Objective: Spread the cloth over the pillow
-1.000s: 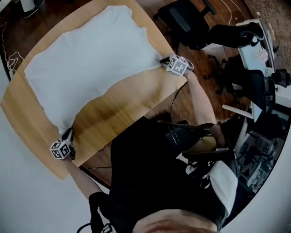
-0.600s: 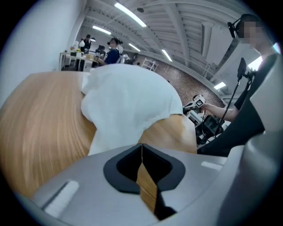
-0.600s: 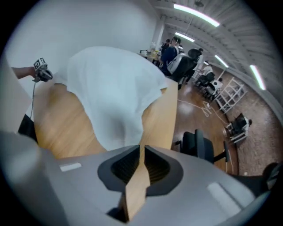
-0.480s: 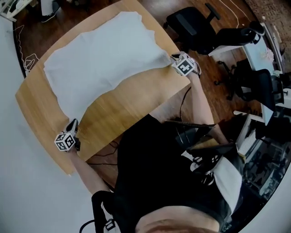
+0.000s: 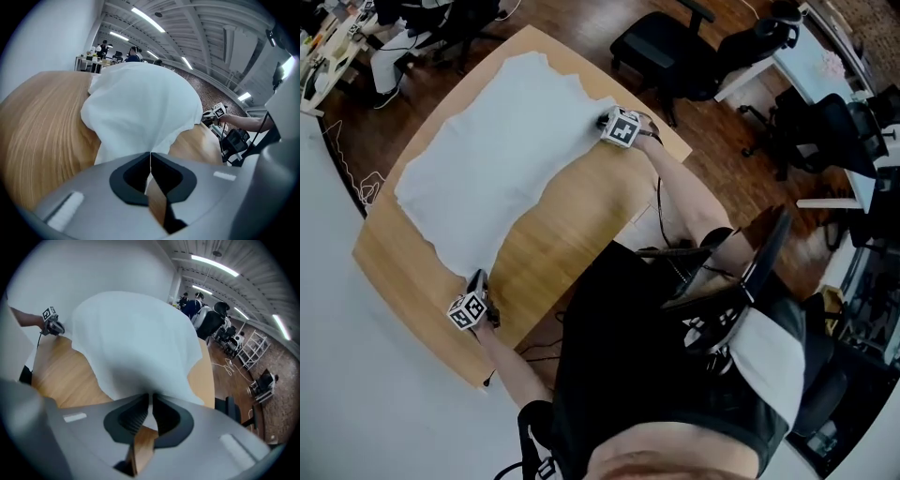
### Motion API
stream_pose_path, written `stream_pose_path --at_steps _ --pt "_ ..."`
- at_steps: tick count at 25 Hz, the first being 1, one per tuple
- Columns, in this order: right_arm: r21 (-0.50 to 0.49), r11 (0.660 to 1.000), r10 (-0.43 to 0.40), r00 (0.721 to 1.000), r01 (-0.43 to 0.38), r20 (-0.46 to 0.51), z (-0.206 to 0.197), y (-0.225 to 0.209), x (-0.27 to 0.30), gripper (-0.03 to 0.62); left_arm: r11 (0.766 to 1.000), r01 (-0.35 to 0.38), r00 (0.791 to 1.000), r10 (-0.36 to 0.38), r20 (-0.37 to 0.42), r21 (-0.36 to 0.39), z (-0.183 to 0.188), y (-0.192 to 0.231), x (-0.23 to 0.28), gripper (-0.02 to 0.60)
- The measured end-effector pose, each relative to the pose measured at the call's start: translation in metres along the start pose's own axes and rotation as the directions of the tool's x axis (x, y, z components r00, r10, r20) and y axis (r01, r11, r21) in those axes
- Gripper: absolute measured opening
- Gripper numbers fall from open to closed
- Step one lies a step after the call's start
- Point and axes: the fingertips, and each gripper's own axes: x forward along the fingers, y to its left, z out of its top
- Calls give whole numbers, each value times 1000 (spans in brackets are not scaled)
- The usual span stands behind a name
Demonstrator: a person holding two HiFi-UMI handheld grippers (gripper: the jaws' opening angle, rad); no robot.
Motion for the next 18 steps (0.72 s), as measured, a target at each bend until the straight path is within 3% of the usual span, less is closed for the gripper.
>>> stream_pose_path --at_steps 3,5,6,7,8,9,10,11,12,13,15,16,18 --pt "77 996 40 999 -41 9 -1 6 -16 32 1000 -26 999 25 46 7 0 -1 -22 9" --pt "167 982 72 995 -82 67 -2 15 -38 32 1000 -28 990 29 139 -13 4 -6 -45 9" --pt "239 964 91 988 -119 121 -2 23 -53 32 999 -1 975 11 223 -42 10 -12 -61 8" --pt "324 929 116 972 -180 207 2 34 -70 30 995 54 941 -24 337 -80 19 -20 -81 8" --pt "407 873 139 936 -270 323 11 49 -89 17 984 137 878 -68 473 -112 33 -31 -105 8" --pt "467 798 154 878 -380 453 23 65 -108 3 967 225 787 -109 608 -118 51 -42 -129 8" --pt "495 717 156 804 -491 573 38 83 -128 3 953 290 686 -141 714 -90 70 -55 -152 8" --pt "492 642 152 726 -588 670 53 103 -145 3 944 327 598 -173 782 -41 87 -68 -169 8" --pt "472 579 147 655 -665 741 67 127 -161 3 935 355 534 -217 817 16 99 -83 -180 8" --pt "448 530 145 597 -720 789 80 152 -174 3 919 388 487 -270 830 71 108 -100 -185 7" --pt "408 466 157 527 -785 836 106 203 -190 3 875 456 422 -374 826 163 120 -134 -186 3" --pt "387 447 176 503 -807 846 121 225 -194 3 857 477 399 -408 821 194 123 -149 -186 3" --pt "343 432 240 473 -834 847 145 261 -199 3 835 499 379 -449 809 230 119 -180 -187 3"
